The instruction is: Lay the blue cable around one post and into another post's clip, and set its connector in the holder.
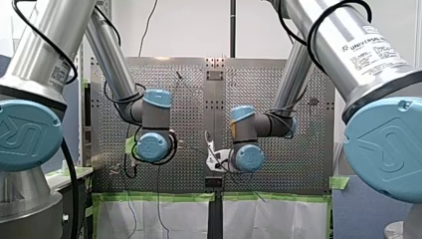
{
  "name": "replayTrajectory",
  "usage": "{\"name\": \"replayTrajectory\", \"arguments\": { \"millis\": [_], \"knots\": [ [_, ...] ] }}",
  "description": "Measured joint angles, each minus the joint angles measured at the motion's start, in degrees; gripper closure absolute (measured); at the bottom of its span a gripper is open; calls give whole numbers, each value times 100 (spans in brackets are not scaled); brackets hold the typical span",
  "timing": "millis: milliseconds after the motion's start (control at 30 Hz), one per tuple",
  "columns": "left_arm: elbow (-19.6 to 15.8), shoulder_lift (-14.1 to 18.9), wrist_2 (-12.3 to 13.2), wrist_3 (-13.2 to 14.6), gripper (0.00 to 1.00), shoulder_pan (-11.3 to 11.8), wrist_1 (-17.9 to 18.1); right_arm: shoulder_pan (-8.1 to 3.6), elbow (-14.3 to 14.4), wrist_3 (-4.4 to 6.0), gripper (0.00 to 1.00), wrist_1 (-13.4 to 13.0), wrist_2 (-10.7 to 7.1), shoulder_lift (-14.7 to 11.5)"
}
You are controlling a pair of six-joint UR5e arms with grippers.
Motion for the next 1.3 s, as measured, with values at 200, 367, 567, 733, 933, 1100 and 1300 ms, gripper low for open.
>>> {"name": "replayTrajectory", "arguments": {
  "millis": [200, 367, 567, 733, 933, 1100, 1300],
  "knots": [
    [253, 350, 75, 20, 0, 93, -355, -67, -103, 144, 100, 24, -41, -337],
    [503, 466, 168, -17, 0, 165, -628, -87, -255, 75, 100, 76, -53, -583],
    [651, 479, 198, -124, 0, 286, -909, -103, -515, 21, 100, 289, -55, -869],
    [778, 480, 194, -269, 0, 417, -1126, -119, -764, -16, 100, 534, -56, -1119],
    [938, 485, 216, -380, 0, 553, -1454, -99, -1078, -39, 100, 847, -168, -1433],
    [1131, 531, 202, -556, 0, 690, -1682, -90, -1333, -123, 100, 1102, -223, -1552],
    [1368, 735, 419, -809, 0, 947, -1958, -113, -1599, -188, 100, 1369, -230, -1578]
  ]
}}
